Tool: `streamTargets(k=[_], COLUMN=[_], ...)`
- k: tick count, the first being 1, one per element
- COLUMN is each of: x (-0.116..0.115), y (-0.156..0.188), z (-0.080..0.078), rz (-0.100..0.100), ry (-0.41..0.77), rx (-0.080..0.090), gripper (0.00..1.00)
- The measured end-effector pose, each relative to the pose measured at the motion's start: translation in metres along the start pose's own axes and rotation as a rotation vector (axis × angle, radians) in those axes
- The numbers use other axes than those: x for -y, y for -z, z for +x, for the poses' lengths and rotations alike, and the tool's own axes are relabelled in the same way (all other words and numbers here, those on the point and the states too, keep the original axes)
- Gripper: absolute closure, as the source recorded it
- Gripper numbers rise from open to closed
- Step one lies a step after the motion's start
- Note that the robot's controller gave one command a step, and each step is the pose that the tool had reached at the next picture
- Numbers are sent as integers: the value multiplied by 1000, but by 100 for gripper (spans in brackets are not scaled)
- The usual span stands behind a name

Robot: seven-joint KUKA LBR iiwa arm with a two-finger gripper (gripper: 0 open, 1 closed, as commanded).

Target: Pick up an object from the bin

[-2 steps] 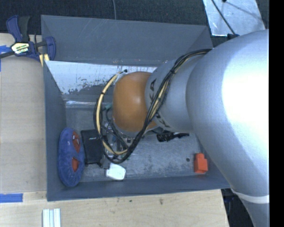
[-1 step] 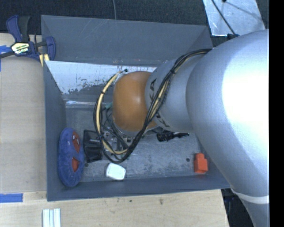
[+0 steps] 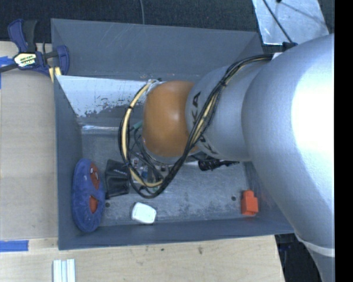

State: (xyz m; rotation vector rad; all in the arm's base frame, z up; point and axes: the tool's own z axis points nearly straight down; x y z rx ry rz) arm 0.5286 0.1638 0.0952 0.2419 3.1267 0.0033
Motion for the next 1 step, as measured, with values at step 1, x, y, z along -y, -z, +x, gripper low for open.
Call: streamTargets(k=[1], x=[0], y=[45], z=[-2], rz=[-1], ry=[0], rx=[2], gripper=[100])
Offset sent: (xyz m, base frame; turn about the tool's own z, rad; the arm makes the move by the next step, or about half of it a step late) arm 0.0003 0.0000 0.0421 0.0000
